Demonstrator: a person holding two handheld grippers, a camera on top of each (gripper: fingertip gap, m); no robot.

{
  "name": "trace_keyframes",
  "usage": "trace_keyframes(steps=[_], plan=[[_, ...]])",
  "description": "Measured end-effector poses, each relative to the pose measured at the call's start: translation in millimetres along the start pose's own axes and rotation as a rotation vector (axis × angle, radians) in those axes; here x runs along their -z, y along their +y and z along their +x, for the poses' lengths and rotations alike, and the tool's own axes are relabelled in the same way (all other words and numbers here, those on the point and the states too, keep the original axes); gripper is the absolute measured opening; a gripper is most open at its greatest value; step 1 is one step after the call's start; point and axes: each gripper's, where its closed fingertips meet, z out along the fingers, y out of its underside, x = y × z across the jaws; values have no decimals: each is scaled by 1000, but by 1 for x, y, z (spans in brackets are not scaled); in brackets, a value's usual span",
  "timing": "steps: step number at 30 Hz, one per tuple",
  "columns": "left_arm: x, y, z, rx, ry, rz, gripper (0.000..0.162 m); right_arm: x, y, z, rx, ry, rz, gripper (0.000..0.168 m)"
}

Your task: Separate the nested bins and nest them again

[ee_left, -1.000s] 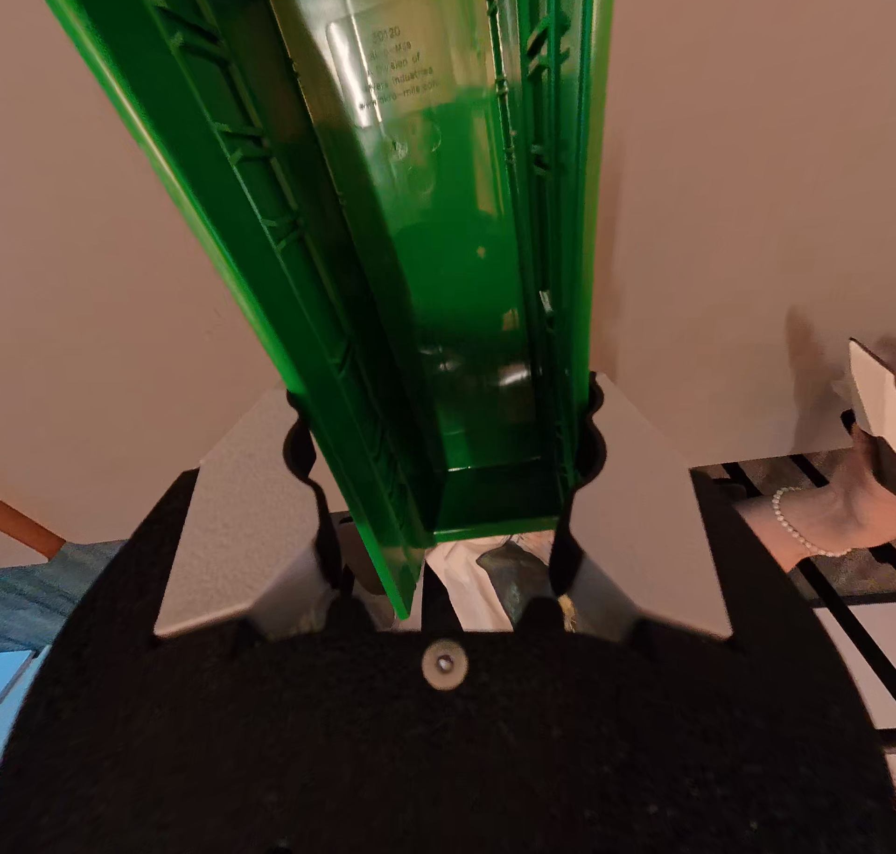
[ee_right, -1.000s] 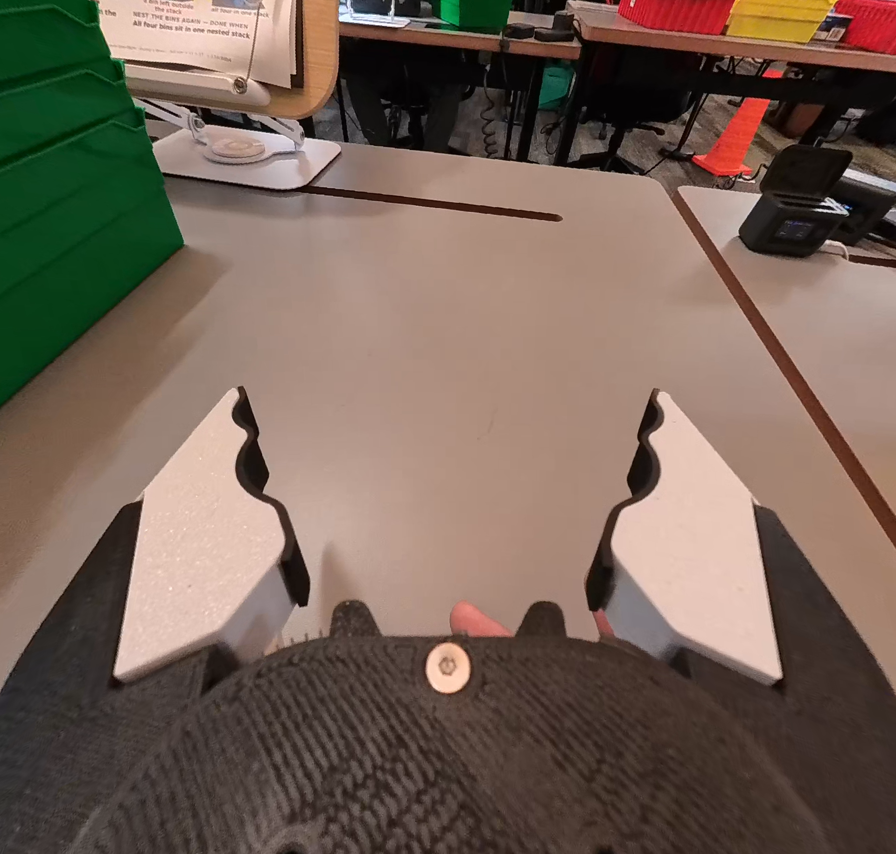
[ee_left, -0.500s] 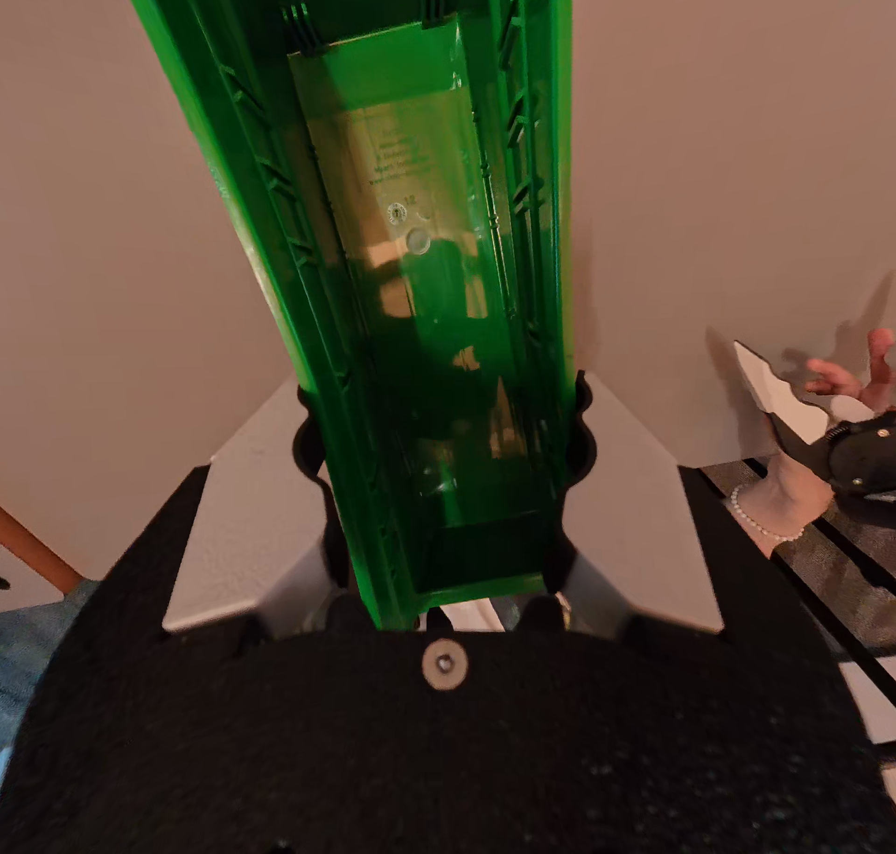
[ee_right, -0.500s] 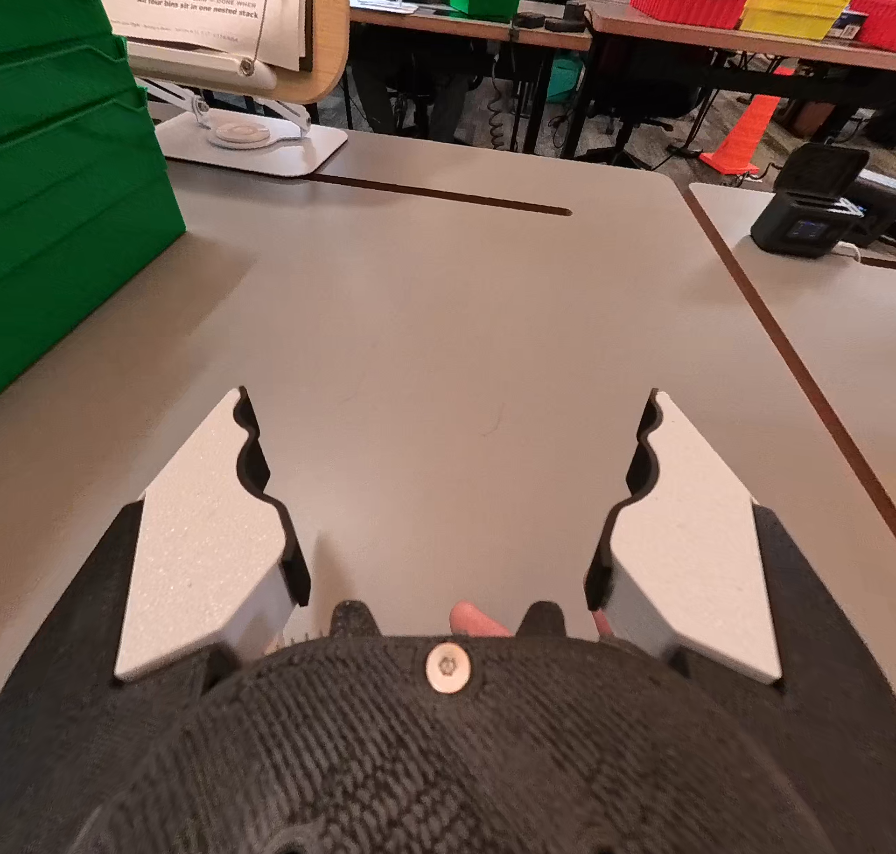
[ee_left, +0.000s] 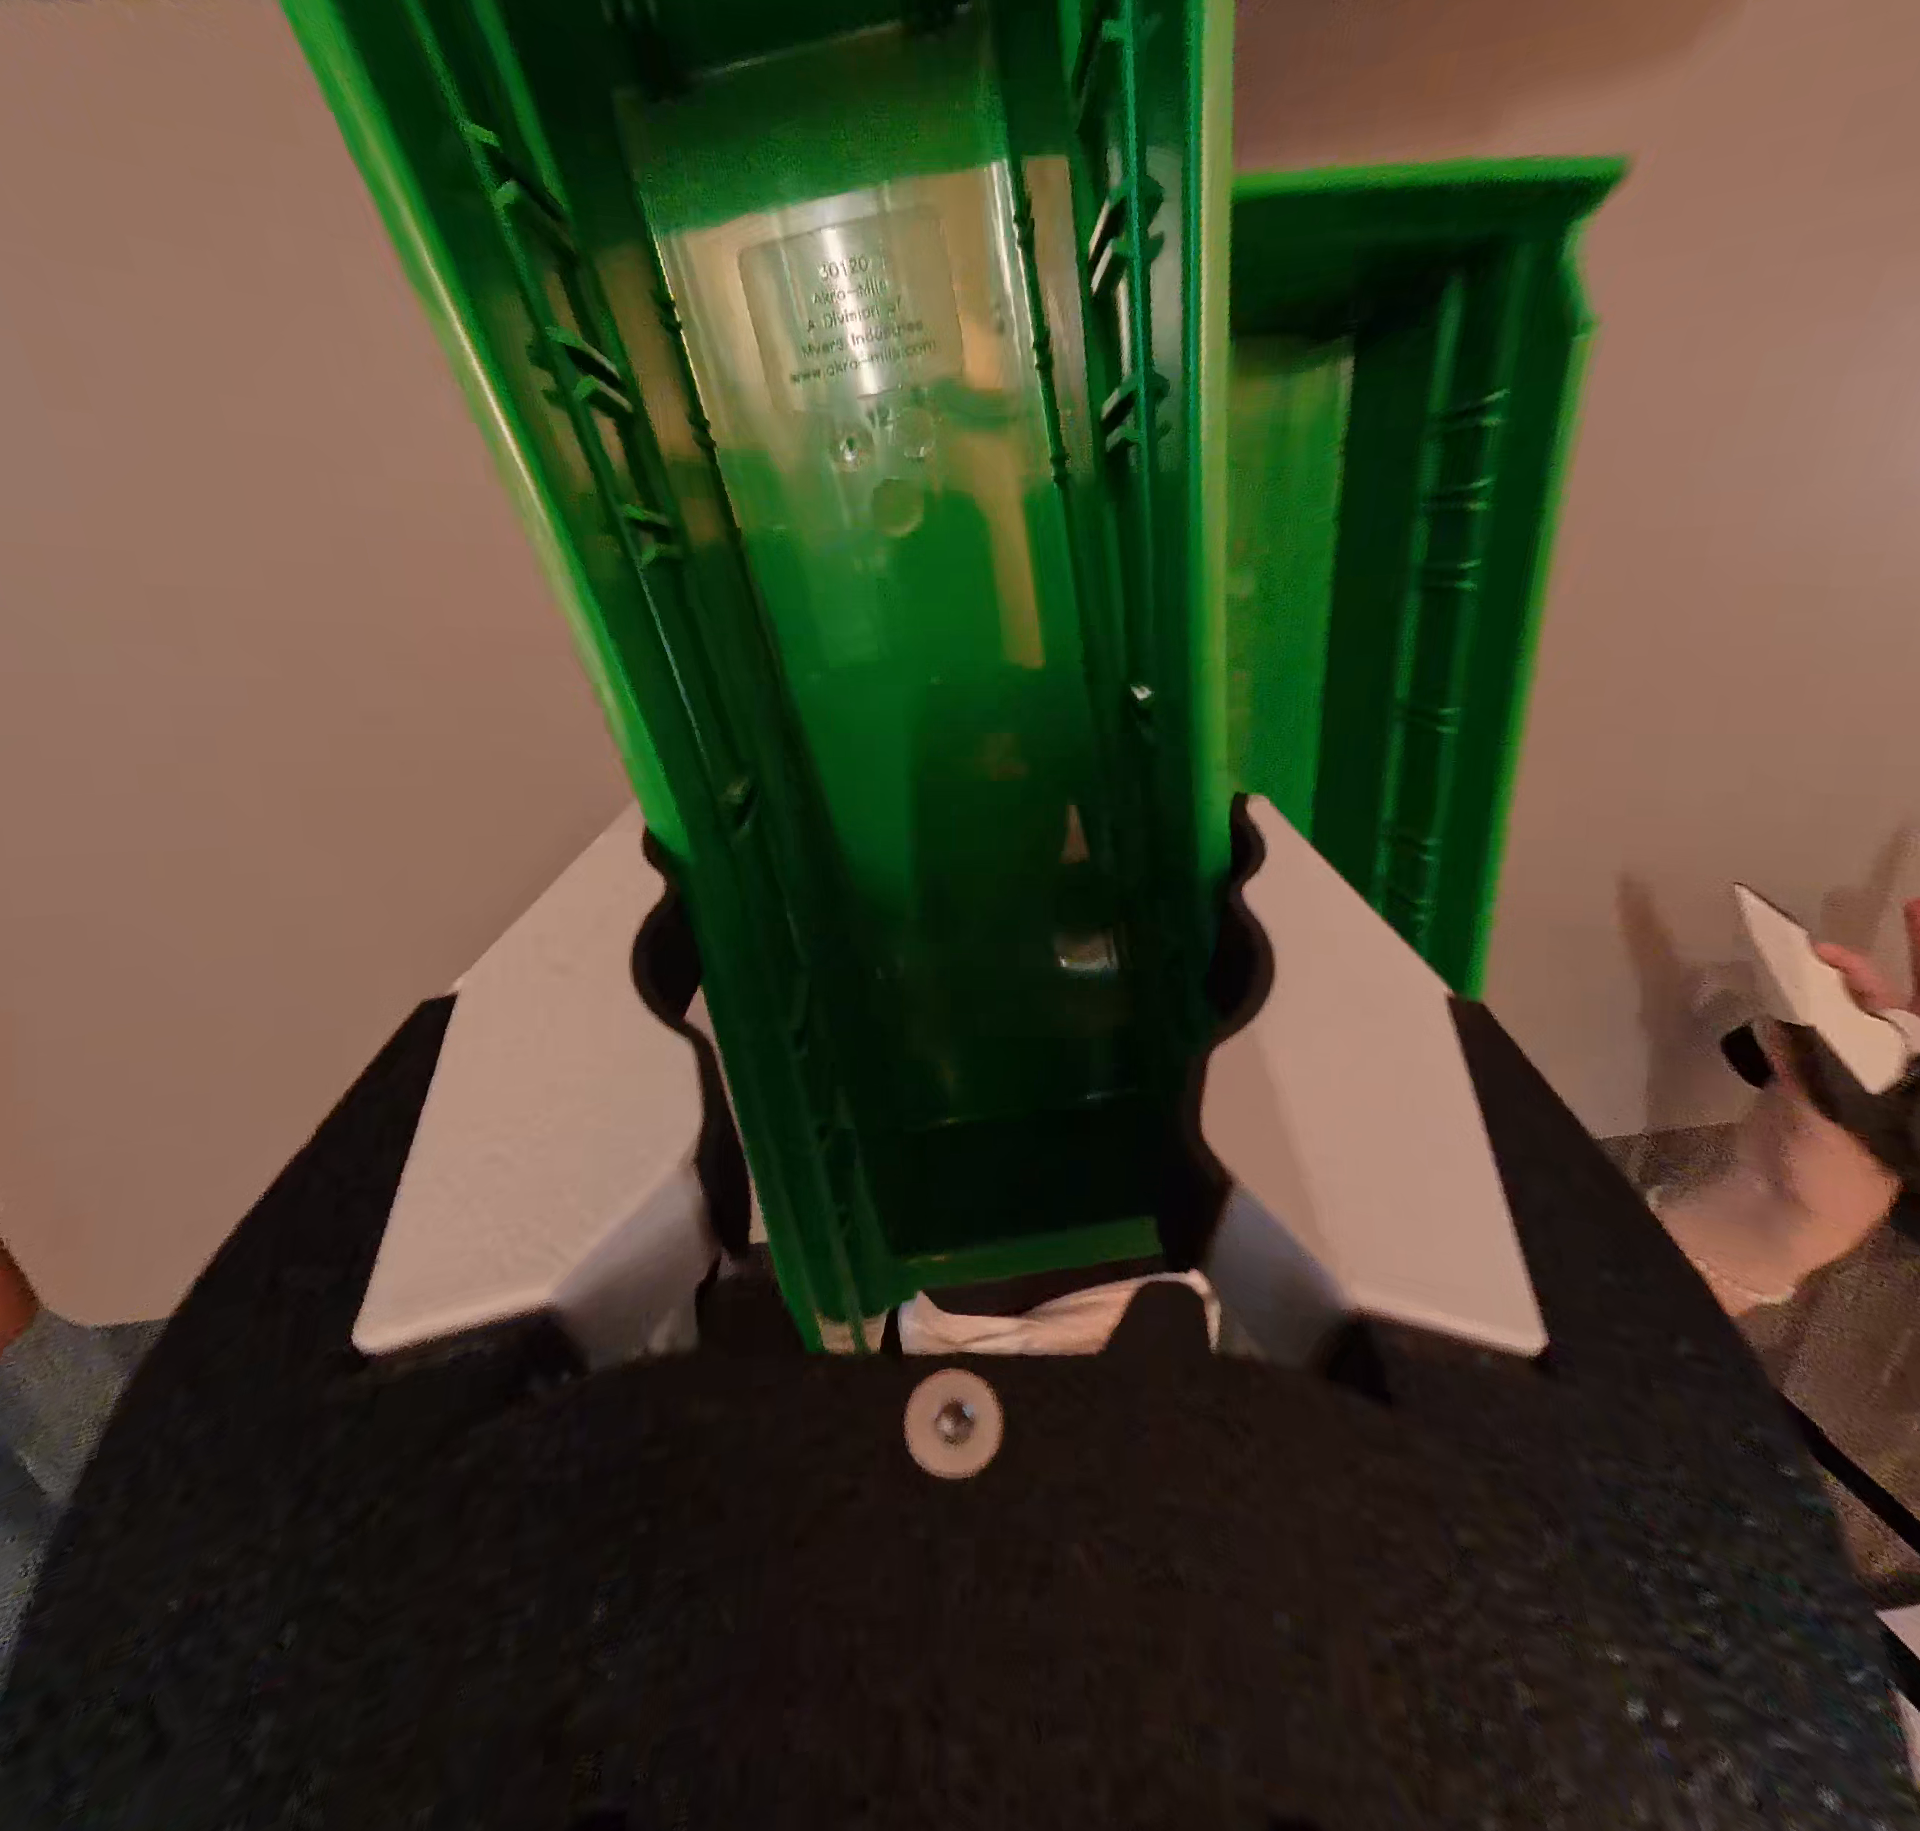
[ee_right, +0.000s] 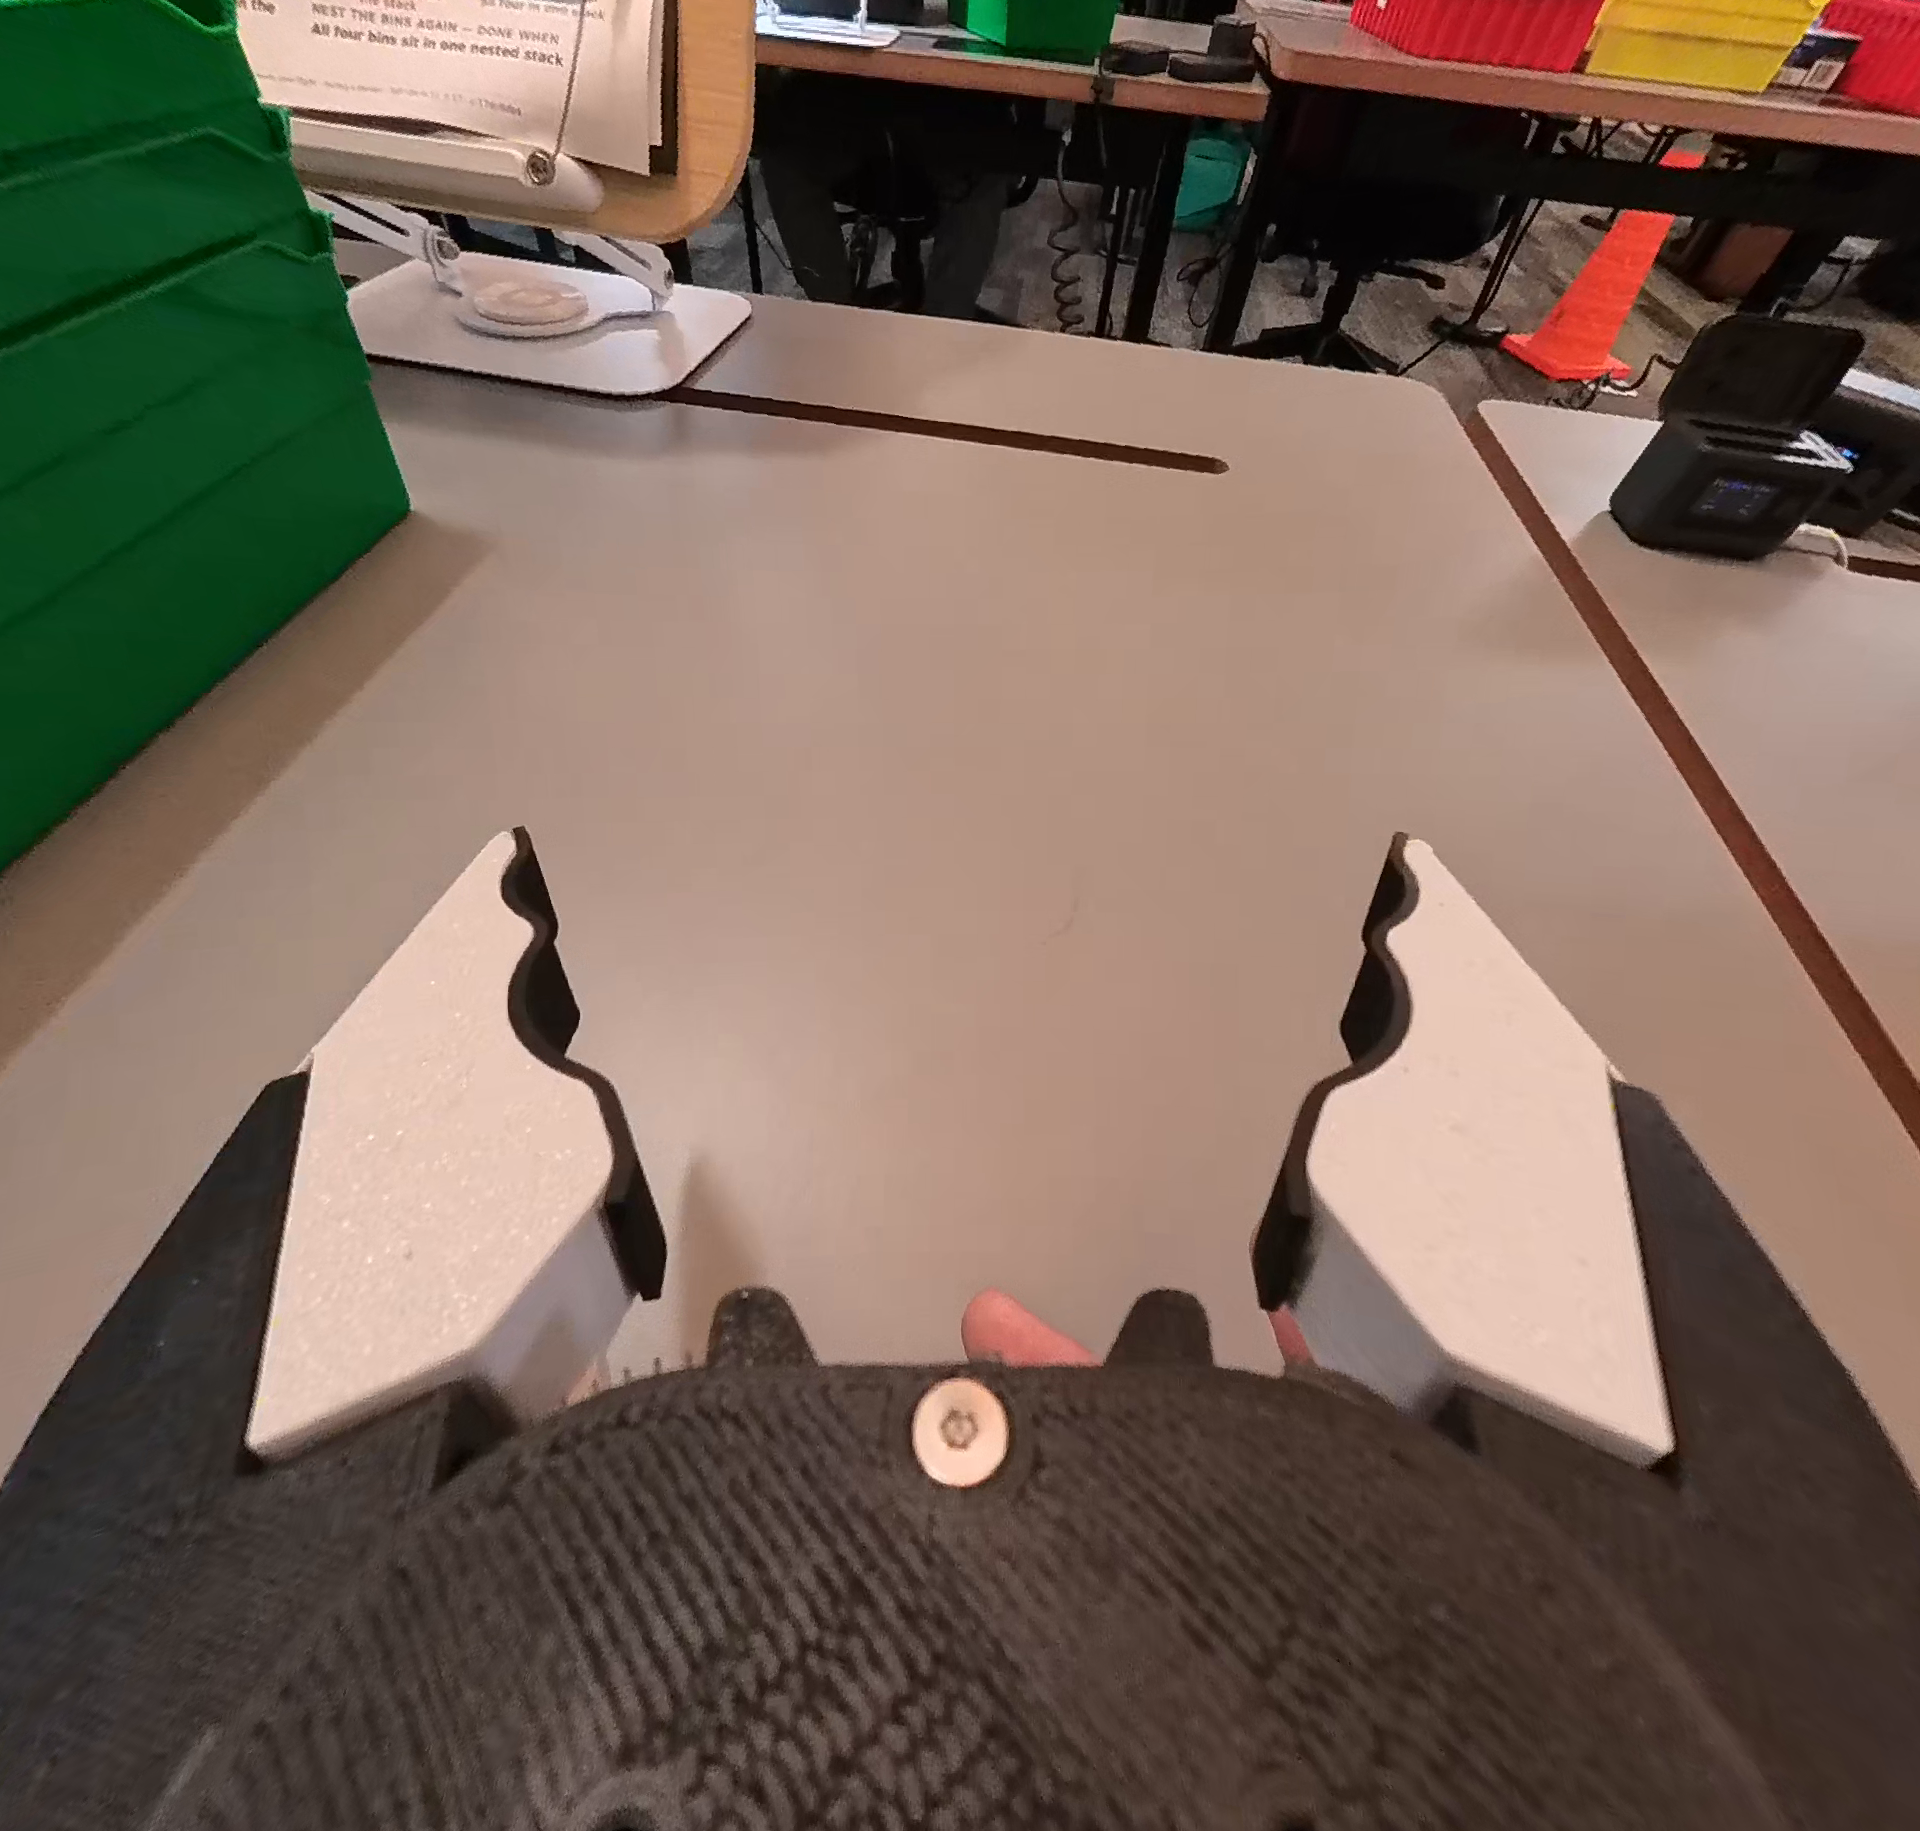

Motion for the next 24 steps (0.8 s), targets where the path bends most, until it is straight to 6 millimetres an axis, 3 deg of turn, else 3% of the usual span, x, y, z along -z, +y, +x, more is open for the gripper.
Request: trace_keyframes(steps=[5,10,18,24], plan=[[-70,31,-37,45,60,-46,99,1,-1,-2,8,0,0,150],[-119,47,-49,69,89,-44,100,-3,5,-5,14,-2,-19,150],[-155,47,-45,-8,6,57,101,-8,10,-13,40,-9,-37,150],[-160,48,-43,-76,-40,82,102,-10,14,-10,45,-2,-51,150]])
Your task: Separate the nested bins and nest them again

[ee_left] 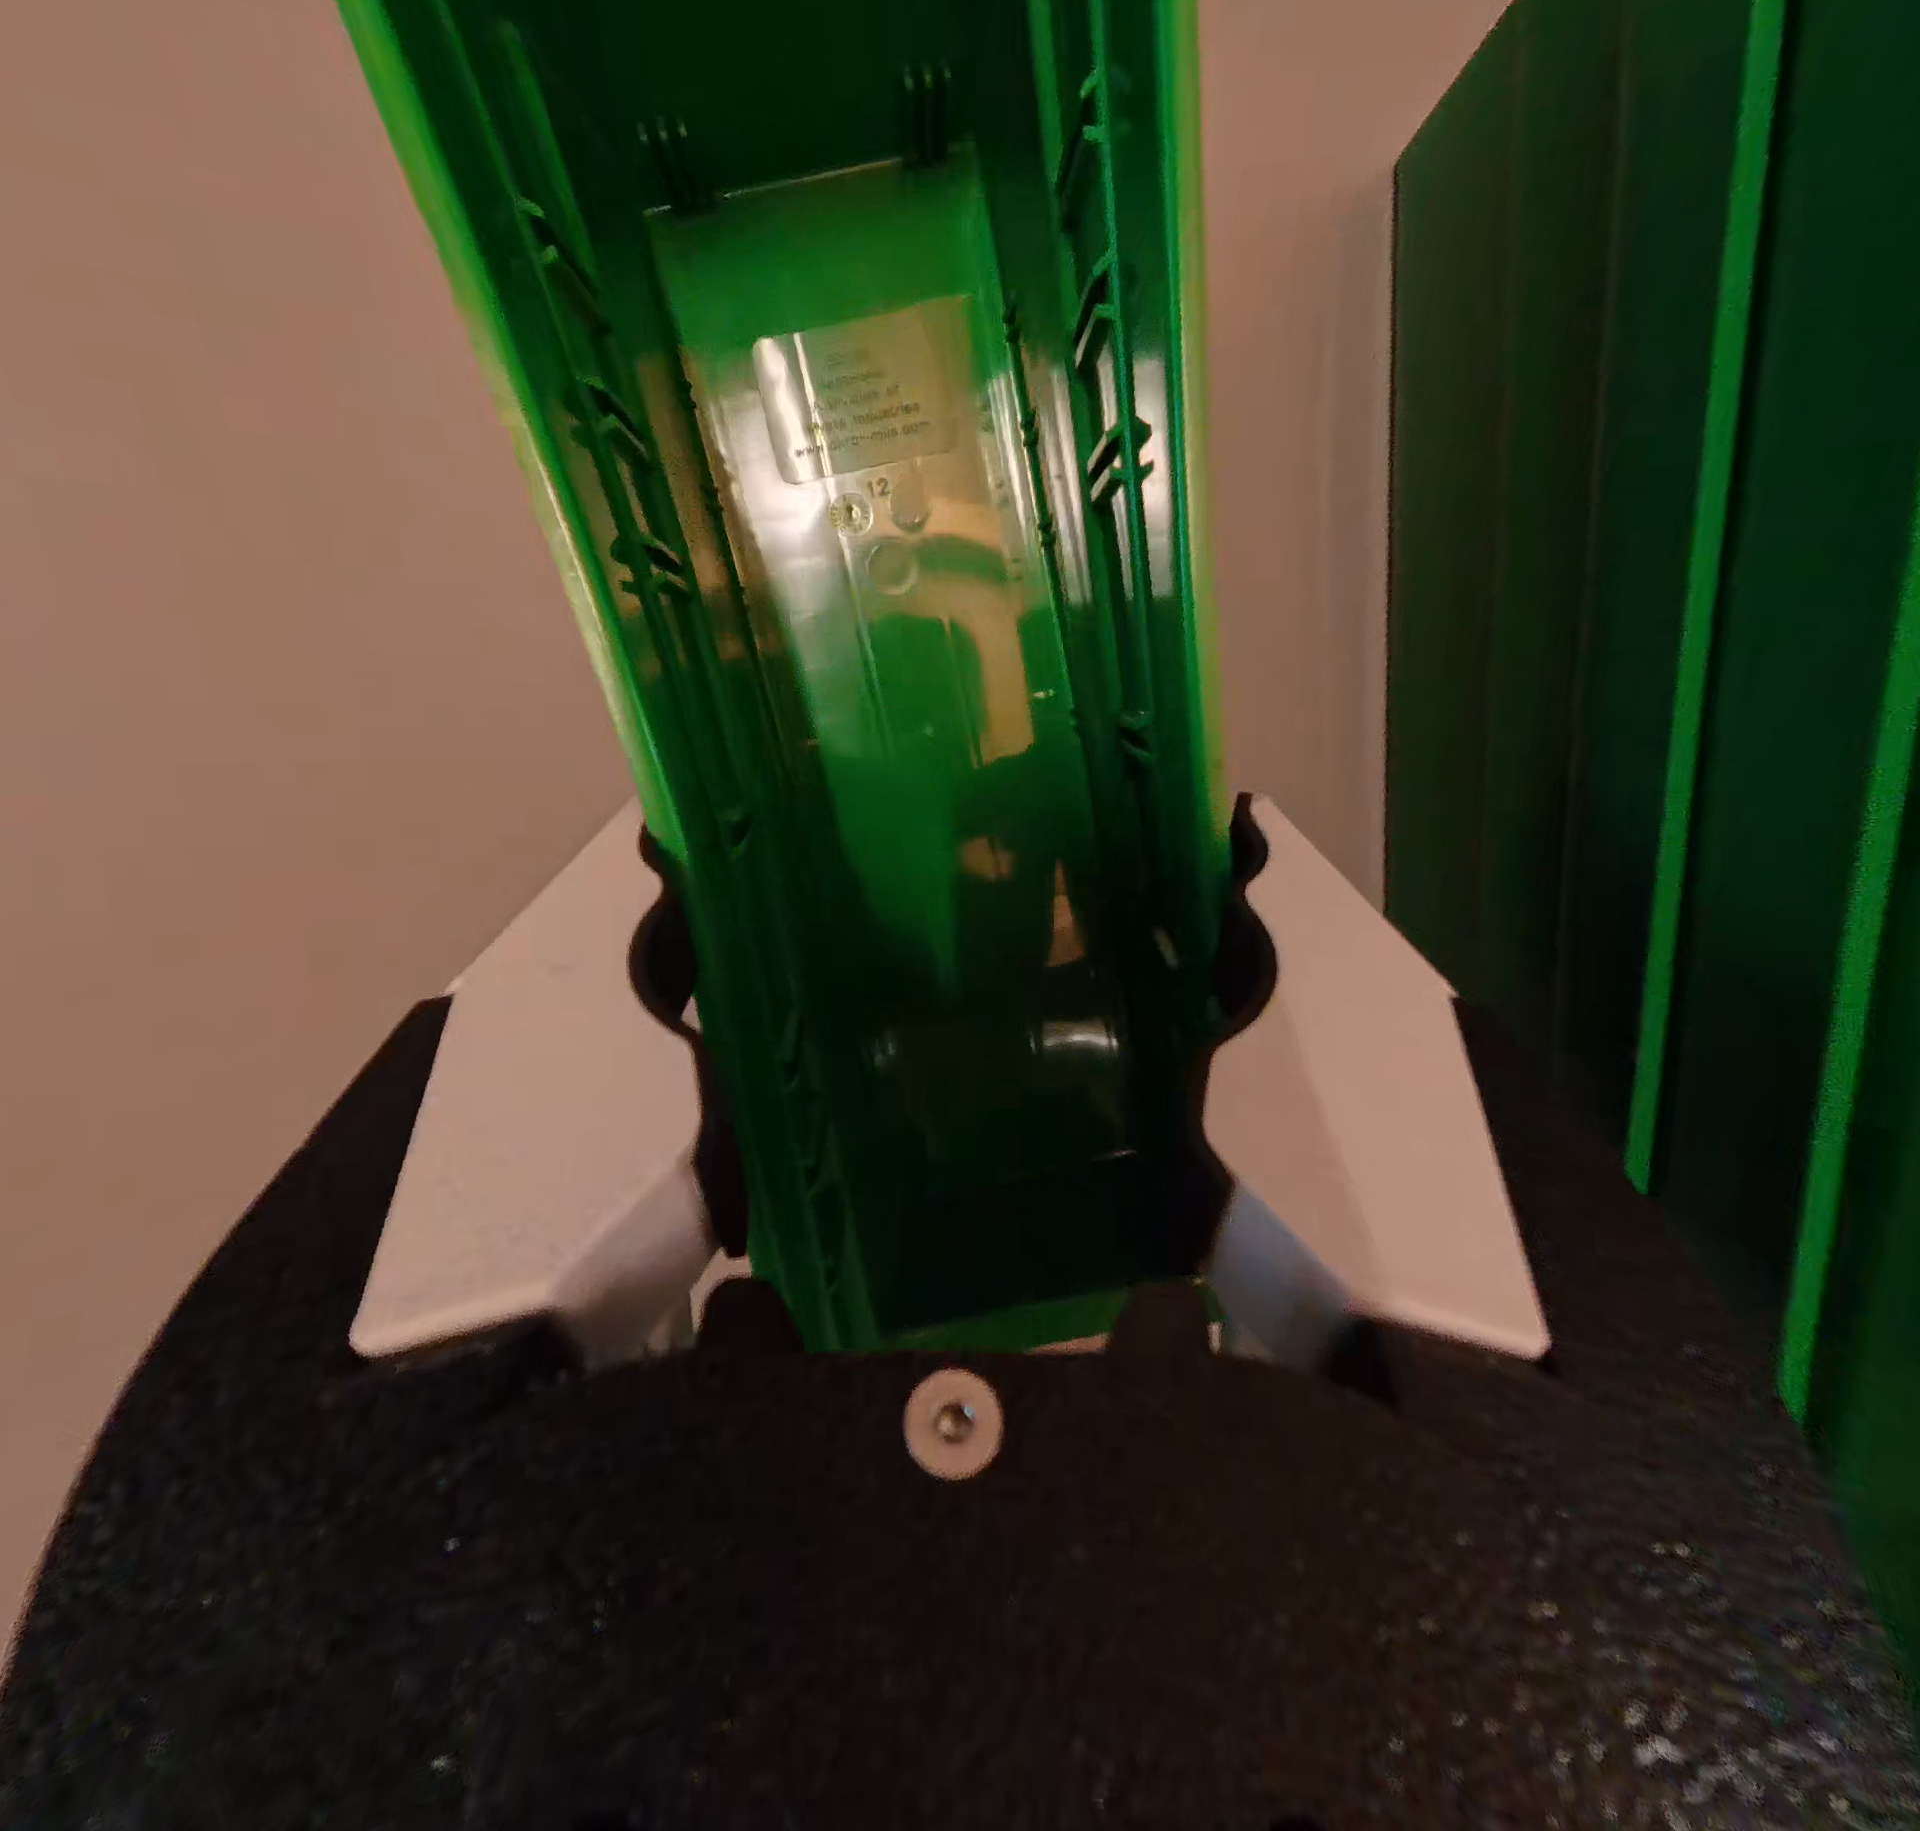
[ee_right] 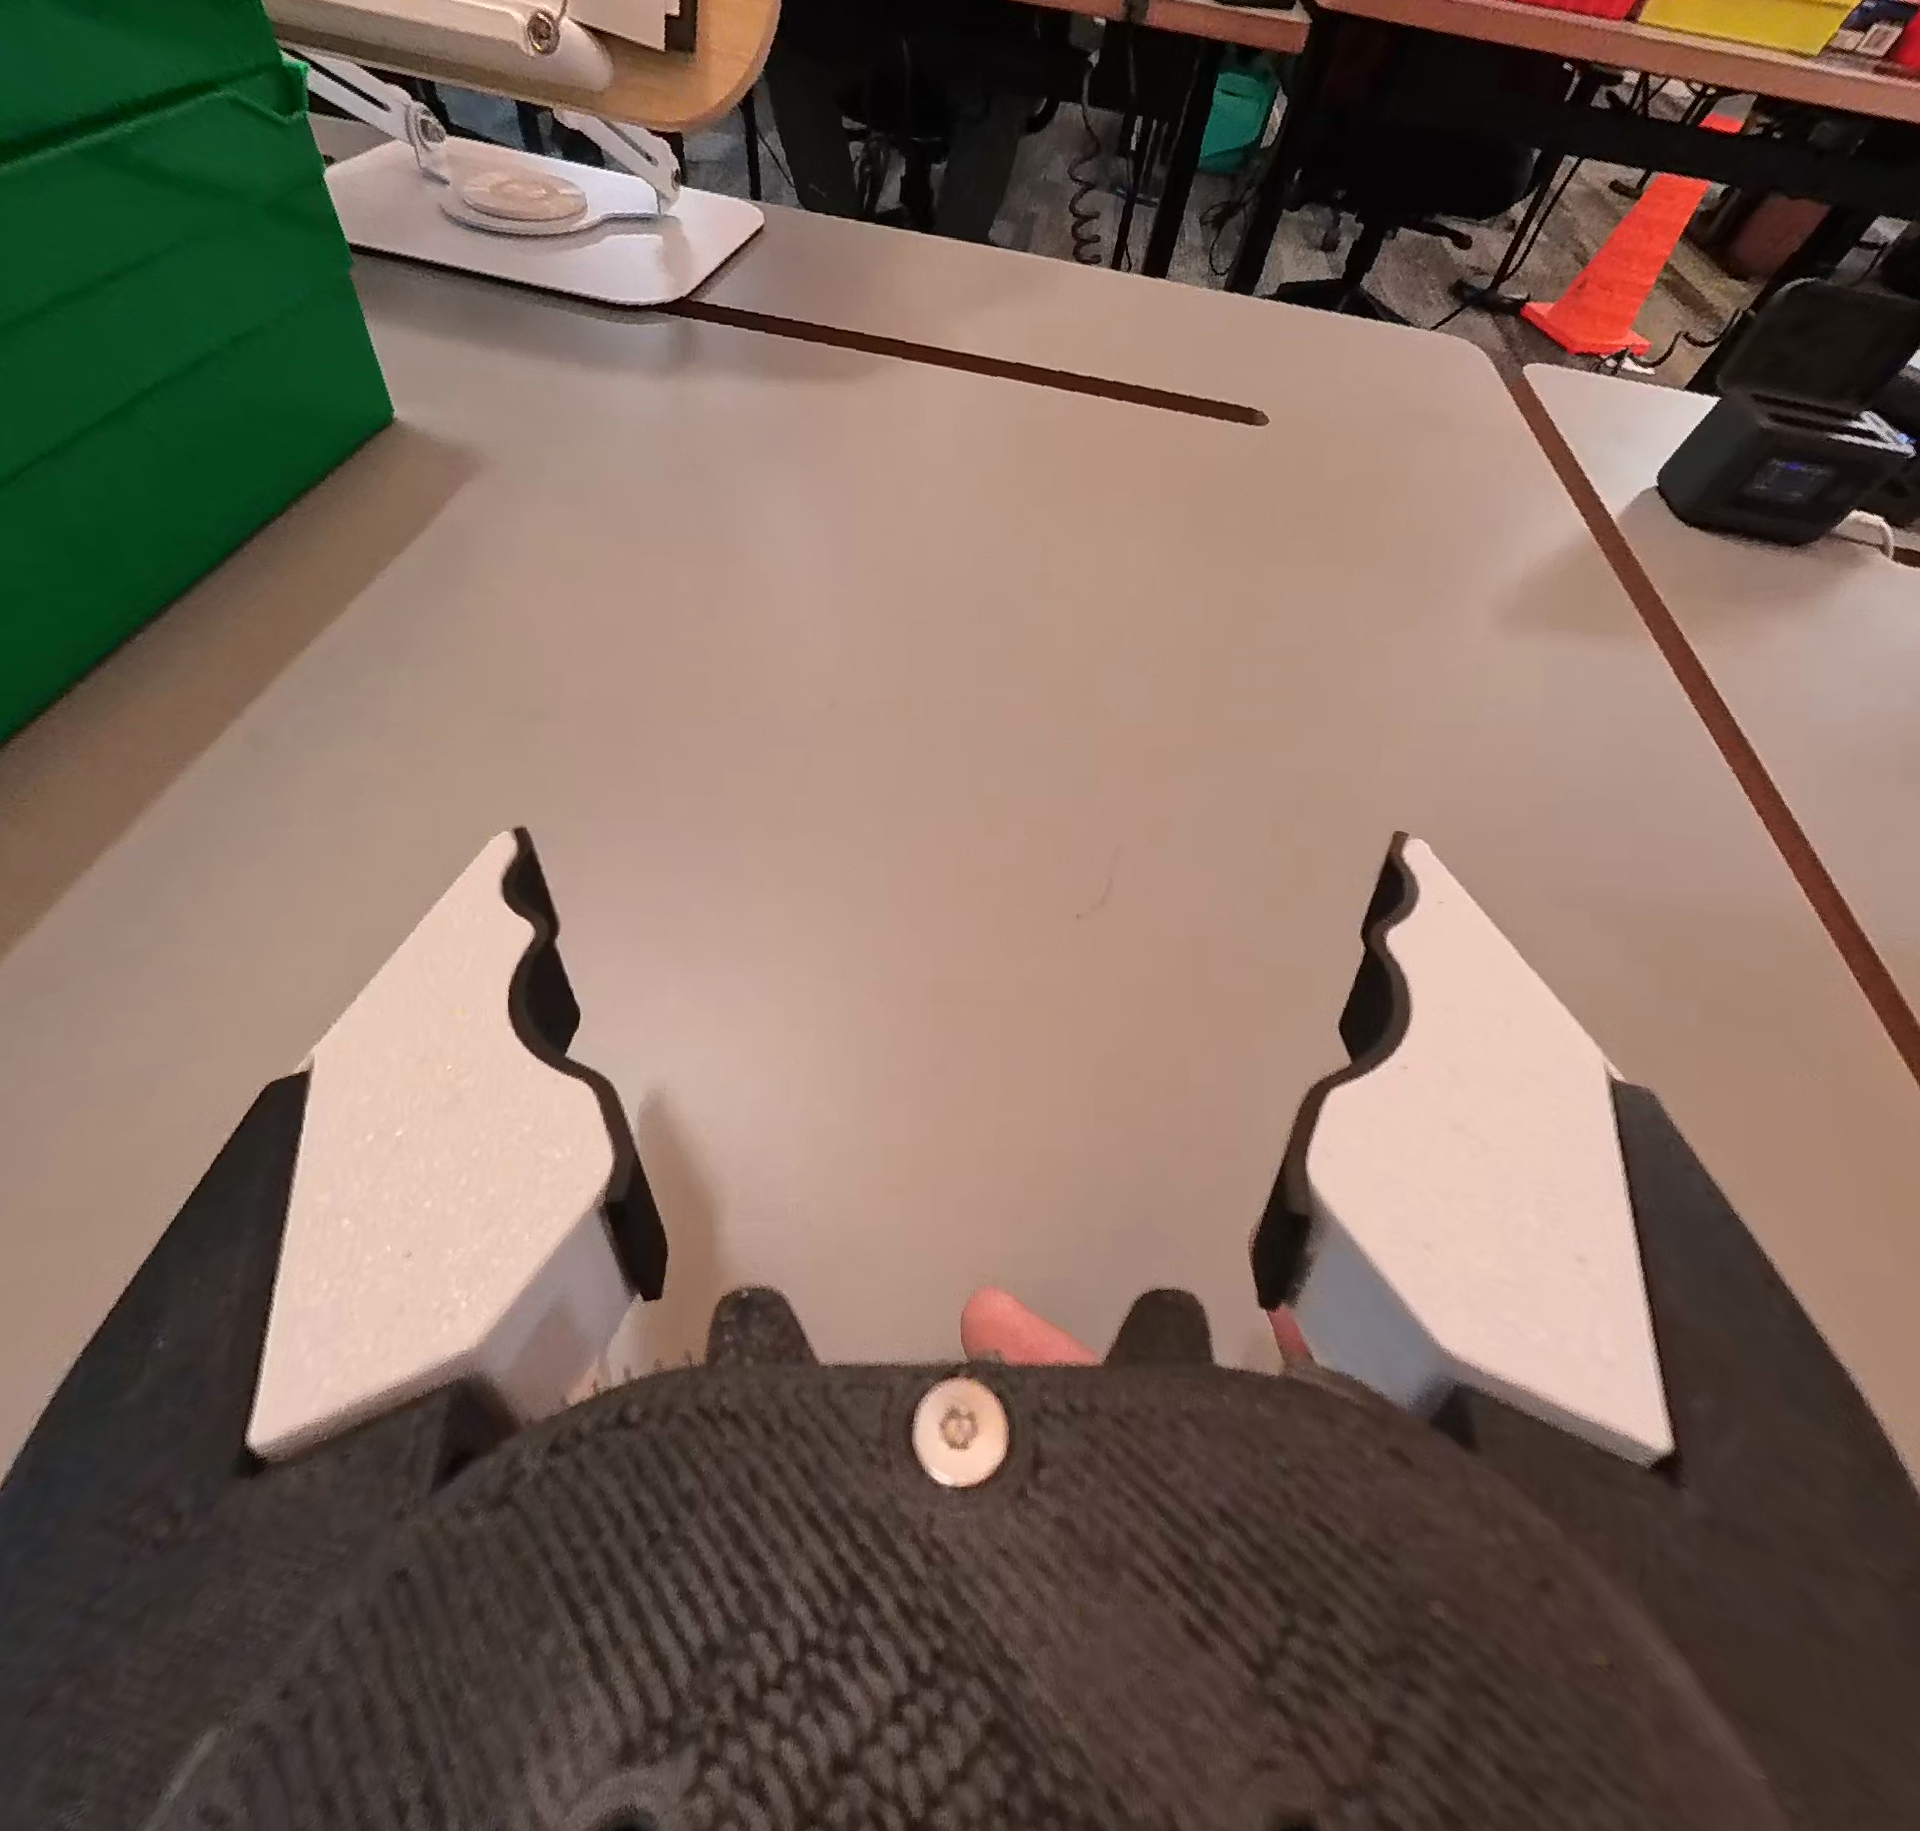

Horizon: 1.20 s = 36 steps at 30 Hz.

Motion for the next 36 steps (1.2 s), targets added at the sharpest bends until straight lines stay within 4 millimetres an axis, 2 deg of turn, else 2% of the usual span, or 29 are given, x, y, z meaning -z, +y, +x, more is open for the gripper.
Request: trace_keyframes(steps=[5,8,12,17,20,22,32,36], plan=[[6,-2,-12,-3,33,0,101,-2,1,-1,-7,-7,-4,150],[13,-4,-40,14,54,-1,102,-2,1,-2,-1,-12,-7,150],[24,-8,-103,16,38,12,104,0,0,0,-3,-6,-3,149],[31,6,-192,68,-16,-8,104,0,0,4,-10,-1,-4,149],[29,19,-222,90,-17,-17,104,1,-1,8,-16,6,-3,149],[29,22,-228,91,-4,-3,105,3,-1,11,-20,15,0,149],[10,20,-228,120,36,78,109,3,1,12,-35,6,-1,149],[7,25,-227,68,8,51,123,2,0,13,-46,1,5,149]])
